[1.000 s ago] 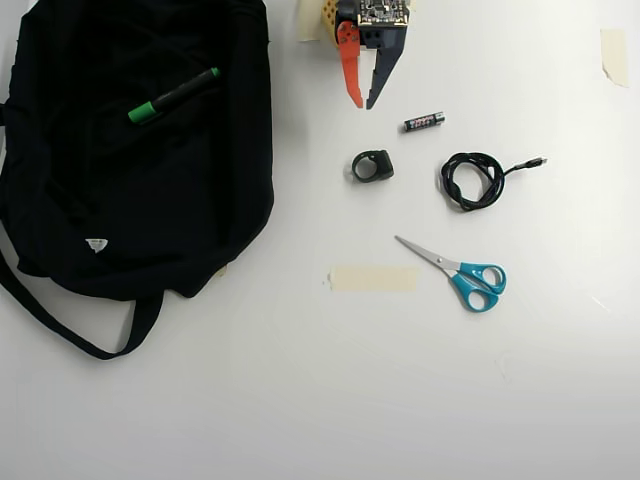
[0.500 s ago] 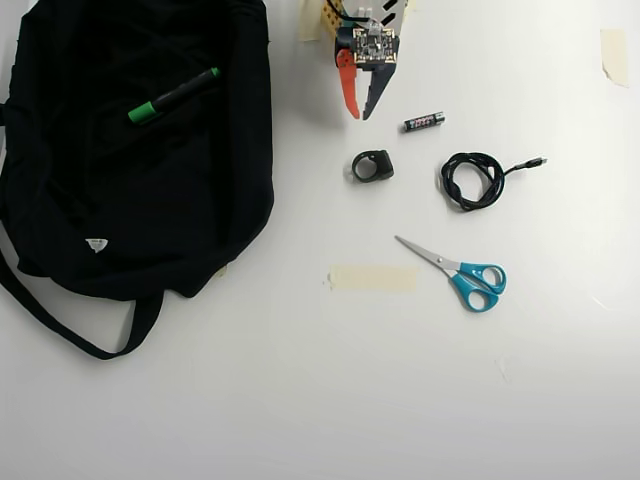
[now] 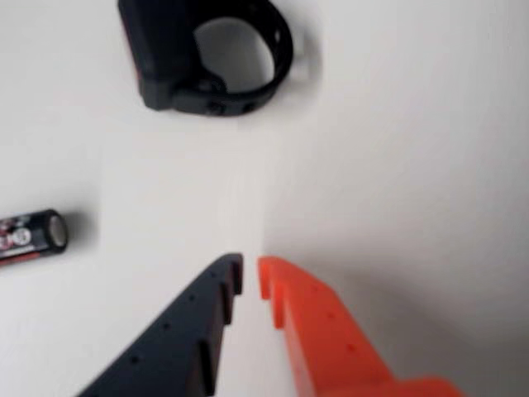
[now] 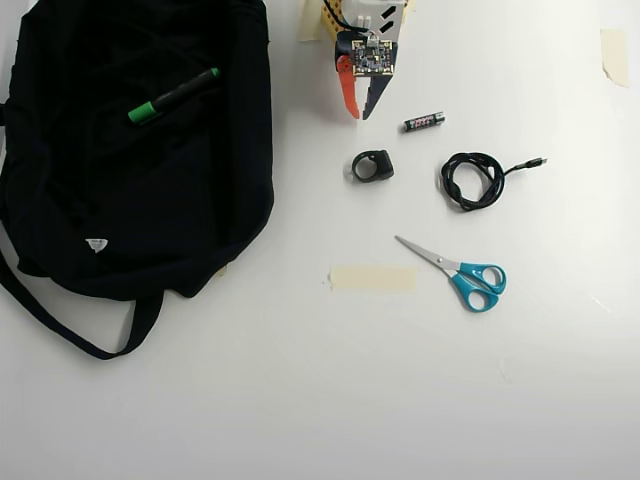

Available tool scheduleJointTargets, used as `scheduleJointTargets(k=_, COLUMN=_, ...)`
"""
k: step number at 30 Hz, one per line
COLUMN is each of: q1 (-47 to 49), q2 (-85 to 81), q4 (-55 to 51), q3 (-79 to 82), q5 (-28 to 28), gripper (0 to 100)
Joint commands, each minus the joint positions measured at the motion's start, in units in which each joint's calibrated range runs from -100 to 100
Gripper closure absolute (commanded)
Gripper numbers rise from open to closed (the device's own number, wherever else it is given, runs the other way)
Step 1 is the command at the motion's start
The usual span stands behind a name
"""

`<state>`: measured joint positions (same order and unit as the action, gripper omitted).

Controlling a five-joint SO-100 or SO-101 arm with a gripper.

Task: Put the green marker into the black bag

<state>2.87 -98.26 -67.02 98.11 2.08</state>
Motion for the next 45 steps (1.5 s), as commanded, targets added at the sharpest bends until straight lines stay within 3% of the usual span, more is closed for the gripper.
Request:
scheduleJointTargets(k=1, q1=0.3, q2=-0.4, q4=-5.0, q3=1.2, q5=0.3, gripper=98)
scheduleJointTargets(k=45, q1=-0.3, q2=-0.4, q4=-5.1, q3=1.2, q5=0.2, gripper=98)
